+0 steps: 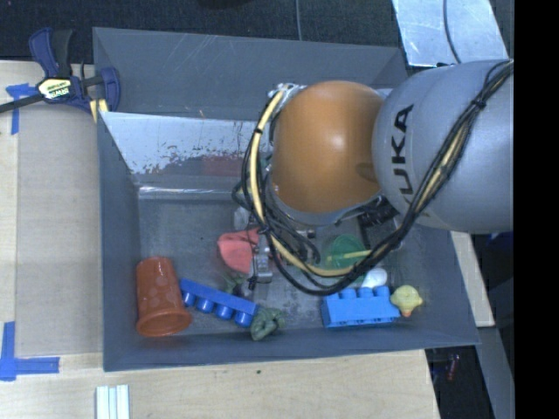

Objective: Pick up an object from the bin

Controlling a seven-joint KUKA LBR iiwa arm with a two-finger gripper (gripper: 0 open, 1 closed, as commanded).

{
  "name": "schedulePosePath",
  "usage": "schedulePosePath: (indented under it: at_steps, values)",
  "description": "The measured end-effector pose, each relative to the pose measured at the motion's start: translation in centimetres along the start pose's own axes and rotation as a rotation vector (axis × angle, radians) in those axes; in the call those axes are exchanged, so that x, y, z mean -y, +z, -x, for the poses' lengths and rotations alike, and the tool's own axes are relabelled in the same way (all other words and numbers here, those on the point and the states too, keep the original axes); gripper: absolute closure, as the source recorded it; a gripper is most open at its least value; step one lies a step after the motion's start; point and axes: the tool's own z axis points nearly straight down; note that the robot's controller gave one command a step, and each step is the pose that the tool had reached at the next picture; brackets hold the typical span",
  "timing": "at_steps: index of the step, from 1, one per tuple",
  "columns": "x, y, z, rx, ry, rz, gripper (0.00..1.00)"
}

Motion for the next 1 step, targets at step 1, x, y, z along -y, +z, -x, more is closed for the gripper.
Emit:
schedulePosePath:
  at_steps: [1]
  values:
    - [0.09, -0.47, 0.18, 0.009, 0.003, 0.002, 0.0]
